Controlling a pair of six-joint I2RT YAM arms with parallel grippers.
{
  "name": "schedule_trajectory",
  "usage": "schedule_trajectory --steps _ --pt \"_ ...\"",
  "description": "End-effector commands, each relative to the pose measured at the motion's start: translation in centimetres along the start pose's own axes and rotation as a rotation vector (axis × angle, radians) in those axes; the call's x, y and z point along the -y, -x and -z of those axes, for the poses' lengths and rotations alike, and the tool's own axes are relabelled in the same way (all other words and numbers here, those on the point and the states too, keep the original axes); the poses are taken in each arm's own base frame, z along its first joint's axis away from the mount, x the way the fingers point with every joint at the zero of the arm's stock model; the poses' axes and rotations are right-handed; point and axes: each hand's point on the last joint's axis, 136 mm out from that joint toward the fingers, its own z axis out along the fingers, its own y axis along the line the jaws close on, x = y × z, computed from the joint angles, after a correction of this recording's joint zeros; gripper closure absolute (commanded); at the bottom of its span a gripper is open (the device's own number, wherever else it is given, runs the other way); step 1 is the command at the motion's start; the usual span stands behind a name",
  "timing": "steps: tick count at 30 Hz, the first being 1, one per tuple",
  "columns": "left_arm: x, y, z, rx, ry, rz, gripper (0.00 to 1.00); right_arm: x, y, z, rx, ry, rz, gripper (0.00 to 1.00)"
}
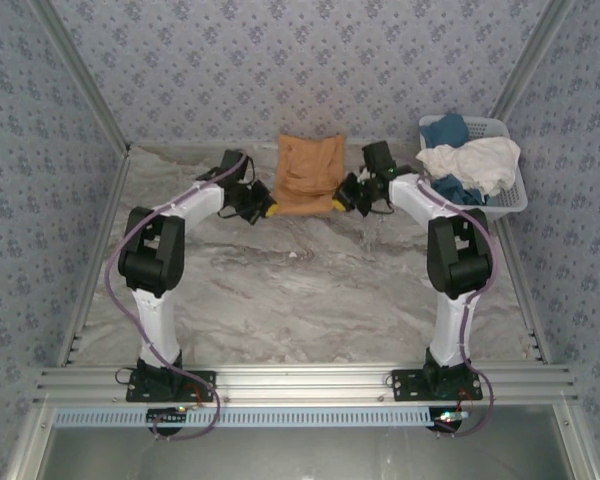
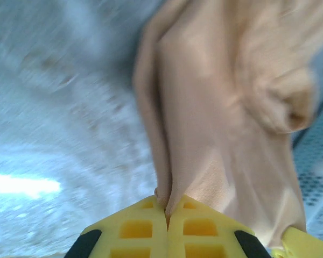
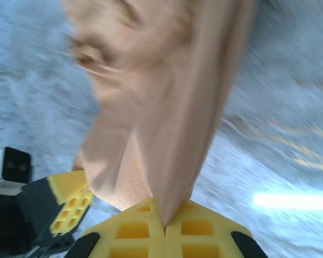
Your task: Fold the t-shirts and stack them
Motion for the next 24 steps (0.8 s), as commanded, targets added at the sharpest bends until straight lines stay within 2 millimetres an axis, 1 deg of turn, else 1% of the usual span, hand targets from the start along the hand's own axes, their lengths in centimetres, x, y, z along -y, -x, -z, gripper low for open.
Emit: schedule_trajectory --steps 1,2,4,6,9,11,13,15,17,19,21,24 --pt "6.4 1.6 5.6 0.101 -0.148 -0.09 1.0 -2.9 2.0 3.4 0.081 0.017 0.065 1.0" --pt "7.4 1.6 6.6 0.115 -0.173 -0.112 1.0 -3.8 2.4 4.1 0.104 0.034 0.069 1.0" --pt "8.0 0.8 7.5 0.112 -0.188 -0.134 1.0 -4.4 2.2 4.9 0.112 0.038 0.077 1.0" --pt "6.8 -0.7 7.3 0.079 -0.163 -0.14 1.0 -3.8 1.4 5.0 0.102 0.029 0.078 1.0" --pt "3.0 -3.9 5.9 0.009 -0.095 -0.146 1.0 -1.3 -2.0 4.0 0.024 -0.013 0.065 1.0" --pt "-0.3 -6.5 4.8 -0.051 -0.047 -0.133 1.0 1.3 -4.9 3.5 -0.034 -0.055 0.052 1.0" --pt "-3.6 -8.9 4.2 -0.102 0.013 -0.122 1.0 3.6 -7.3 3.2 -0.079 -0.087 0.026 1.0" --pt "-6.9 -11.2 4.0 -0.152 0.08 -0.119 1.0 5.3 -9.4 3.0 -0.121 -0.111 0.008 1.0" --pt "-10.2 -13.3 3.7 -0.219 0.158 -0.116 1.0 7.8 -12.2 2.8 -0.193 -0.163 -0.008 1.0" --pt "-12.7 -14.8 3.8 -0.263 0.224 -0.124 1.0 9.4 -14.1 2.8 -0.238 -0.199 -0.007 1.0" --pt "-14.3 -15.9 3.9 -0.288 0.252 -0.126 1.0 10.6 -15.7 2.9 -0.276 -0.223 -0.01 1.0" --pt "-15.3 -17.0 4.5 -0.31 0.277 -0.141 1.0 12.1 -17.3 3.5 -0.306 -0.262 -0.013 1.0"
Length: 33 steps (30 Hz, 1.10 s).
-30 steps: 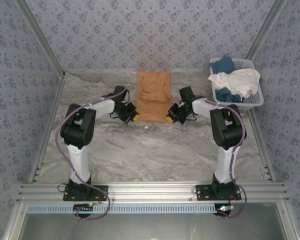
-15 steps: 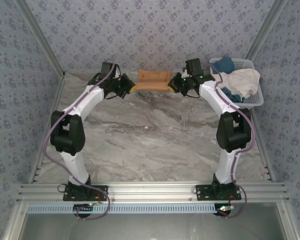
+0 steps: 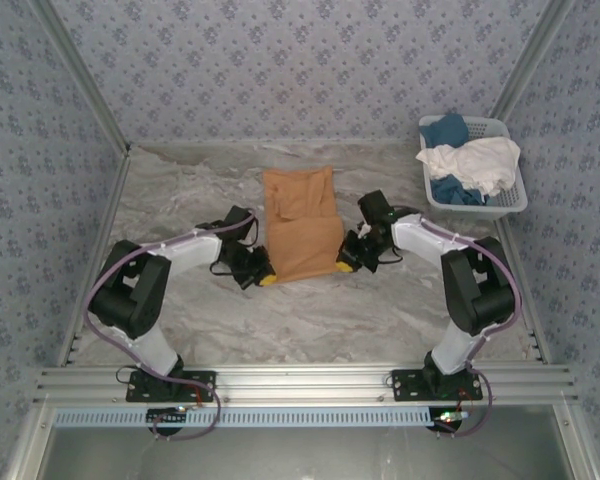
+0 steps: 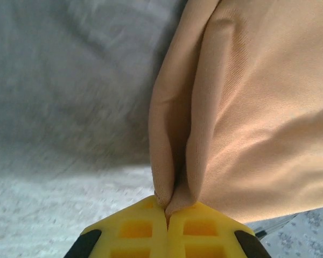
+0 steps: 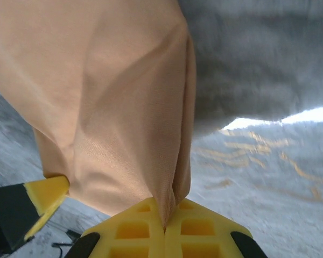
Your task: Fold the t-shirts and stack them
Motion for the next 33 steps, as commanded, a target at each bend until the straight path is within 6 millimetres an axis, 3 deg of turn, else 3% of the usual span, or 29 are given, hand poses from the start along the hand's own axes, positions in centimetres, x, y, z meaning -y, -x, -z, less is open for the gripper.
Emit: schedule_trajectory --steps 1,9,13,17,26,30,33 --pt "-0.8 -1.7 1.2 -0.016 0.027 -0.052 1.0 1.3 -1.6 1.1 -0.016 -0.033 0.014 1.0" --pt "-1.1 -4.5 3.5 -0.03 0.041 -0.128 1.0 1.3 -4.9 2.8 -0.062 -0.05 0.101 1.0" --pt "0.7 -5.9 5.9 -0.016 -0.045 -0.215 1.0 0.9 -7.2 4.4 -0.092 -0.032 0.141 1.0" --pt "3.0 -8.2 8.7 -0.005 -0.16 -0.315 1.0 0.2 -9.0 7.2 -0.086 0.004 0.168 1.0" --pt "5.2 -11.6 13.9 0.06 -0.354 -0.378 1.0 -2.3 -12.8 11.9 -0.117 0.112 0.145 1.0" --pt "5.9 -12.3 15.4 0.087 -0.42 -0.382 1.0 -4.1 -13.3 13.8 -0.108 0.177 0.079 1.0" --pt "6.1 -11.4 15.1 0.105 -0.405 -0.356 1.0 -5.5 -12.1 13.9 -0.106 0.217 0.043 1.0"
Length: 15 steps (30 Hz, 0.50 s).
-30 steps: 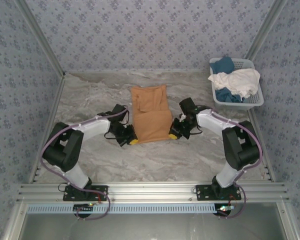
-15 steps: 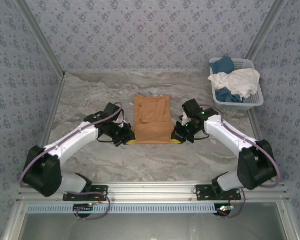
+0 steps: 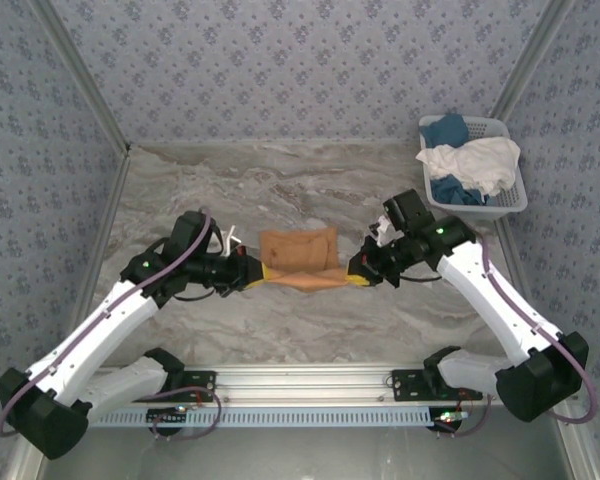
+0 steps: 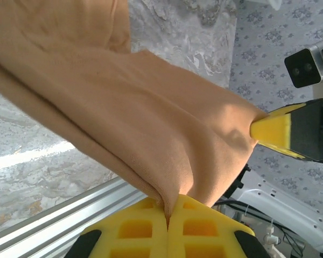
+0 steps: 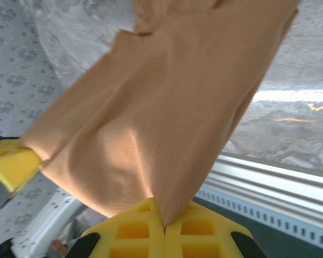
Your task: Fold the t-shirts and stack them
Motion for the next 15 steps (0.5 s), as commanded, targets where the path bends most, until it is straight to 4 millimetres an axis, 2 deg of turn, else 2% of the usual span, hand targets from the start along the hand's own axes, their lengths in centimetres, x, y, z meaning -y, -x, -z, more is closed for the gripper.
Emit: schedule_trajectory --steps 1,3,6,11,15 --pt "-0.3 1.0 -0.7 0.018 0.016 0.041 1.0 -1.1 0.6 -0.1 -0.032 0.034 -0.098 1.0" --pt "-1.0 2.3 -1.0 0.046 0.048 0.079 1.0 -2.1 2.3 -0.6 -0.022 0.047 -0.092 1.0" --pt "-2.0 4.4 -1.3 0.092 0.095 0.141 1.0 -2.5 4.7 -2.0 -0.035 0.035 -0.11 1.0" --pt "-4.6 7.7 -1.6 0.161 0.166 0.277 1.0 -1.7 9.0 -4.2 -0.042 -0.033 -0.127 1.0" --pt "-6.5 11.6 -2.9 0.185 0.204 0.35 1.0 -1.0 13.9 -6.2 -0.019 -0.049 -0.147 1.0"
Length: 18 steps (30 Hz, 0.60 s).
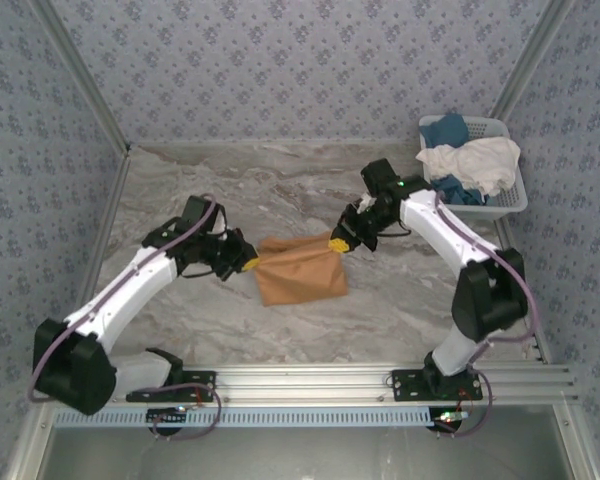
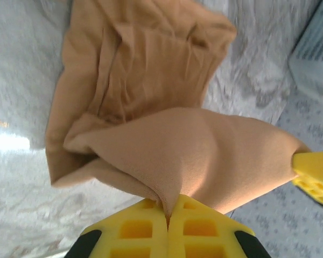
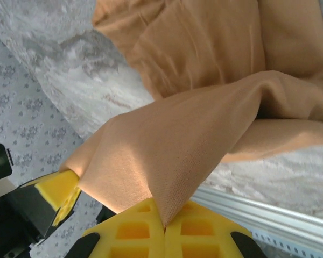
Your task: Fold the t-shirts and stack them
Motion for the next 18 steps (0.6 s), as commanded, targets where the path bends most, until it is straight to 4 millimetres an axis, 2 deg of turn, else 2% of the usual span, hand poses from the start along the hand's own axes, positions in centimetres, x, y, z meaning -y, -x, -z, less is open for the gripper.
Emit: schedule_trajectory --steps 1,5,8,10,11,13,15,16,18 --pt "1.1 4.3 -1.3 0.06 0.013 0.042 1.0 -0.7 4.1 -0.8 0.034 0.005 0.021 1.0" --pt "2.3 8.4 -4.8 0.047 0.039 0.015 0.99 -0.8 9.1 -3.1 0.047 -0.001 0.012 1.0" --pt "2.0 11.3 -7.3 0.036 0.086 0.002 0.97 -0.7 12.6 -4.4 0.067 -0.008 -0.007 1.0" --pt "1.7 13.5 -8.6 0.043 0.104 0.006 0.92 -0.5 14.6 -5.0 0.083 -0.012 -0.017 0.95" --pt "1.5 14.2 -9.1 0.044 0.113 0.007 0.88 -0.7 15.5 -5.1 0.096 -0.002 -0.013 0.9" --pt "1.7 15.5 -9.5 0.052 0.117 -0.006 0.73 -1.1 16.8 -5.4 0.111 0.012 -0.012 0.73" --pt "2.0 16.0 -8.8 0.077 0.137 -0.025 0.57 -1.6 17.4 -4.9 0.134 0.03 0.01 0.58" --pt "2.2 15.9 -8.3 0.091 0.147 -0.037 0.52 -1.9 17.4 -4.2 0.158 0.029 0.03 0.53" --pt "2.3 15.3 -6.9 0.121 0.173 -0.06 0.5 -2.3 17.1 -2.9 0.196 0.027 0.07 0.46"
